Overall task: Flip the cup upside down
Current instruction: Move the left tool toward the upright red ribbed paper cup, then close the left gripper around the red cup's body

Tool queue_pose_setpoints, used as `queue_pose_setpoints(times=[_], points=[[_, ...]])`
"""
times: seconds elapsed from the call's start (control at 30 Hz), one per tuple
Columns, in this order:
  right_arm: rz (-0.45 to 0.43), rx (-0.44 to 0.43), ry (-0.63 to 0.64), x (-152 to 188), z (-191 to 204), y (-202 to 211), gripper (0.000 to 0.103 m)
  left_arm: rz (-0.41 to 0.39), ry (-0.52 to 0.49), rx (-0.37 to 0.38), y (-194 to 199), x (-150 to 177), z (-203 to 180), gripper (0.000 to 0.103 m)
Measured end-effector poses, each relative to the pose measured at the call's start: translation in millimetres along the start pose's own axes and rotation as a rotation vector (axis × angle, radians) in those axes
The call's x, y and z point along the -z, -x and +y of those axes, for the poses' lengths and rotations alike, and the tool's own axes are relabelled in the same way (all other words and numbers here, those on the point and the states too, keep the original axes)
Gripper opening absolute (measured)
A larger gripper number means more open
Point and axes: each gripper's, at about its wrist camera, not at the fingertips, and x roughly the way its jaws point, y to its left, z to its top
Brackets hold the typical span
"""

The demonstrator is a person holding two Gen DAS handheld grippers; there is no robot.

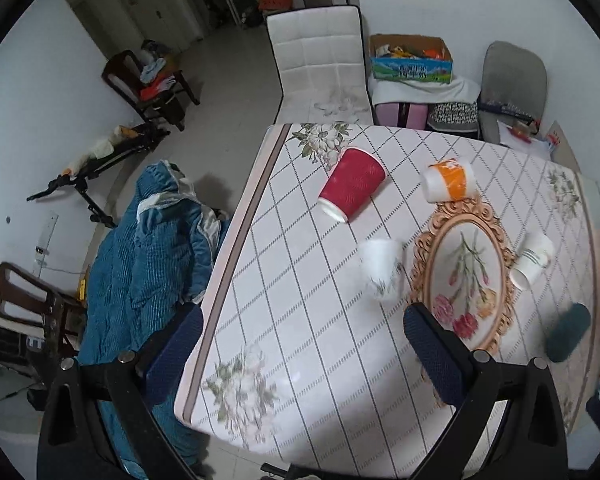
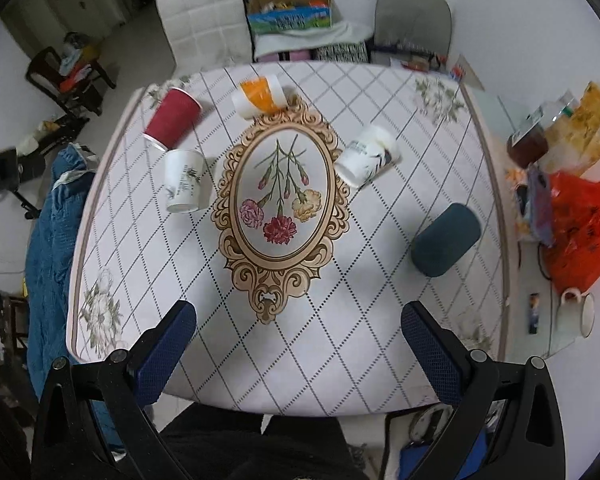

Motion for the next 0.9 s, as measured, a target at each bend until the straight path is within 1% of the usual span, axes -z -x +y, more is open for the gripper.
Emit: queue_pose_setpoints(times=[0.17,0.37,0.5,0.67,0.73,0.9], points=[[0.086,0.007,-0.054,-20,6,-47,0.103,0.032,-0.046,-0.016,-45,-41,-7,0.103],[0.186,0.026,-0.103,-40,5,-105,0.103,0.105,-0.1,-0.01,-103,-86,-17,0.103],[0.235,0.05,-0.103,-51,6,-135,0.103,0.147,-0.185,-0.017,-143,-113,-31,0.103],[0.275,0.068,-0.095,-66,10,-163,0.103,0.178,-0.326,-0.042,-183,-132,-52,0.103],[0.276,0.063,-0.078,-72,13,-172,0.103,0.195,-0.385,-0.051,-200,-138,-59,0.103],[0.29,0.073,-0.084,-84,22,-187,0.103,0.251,-0.473,-0.061,-237,-145,-74,0.103]])
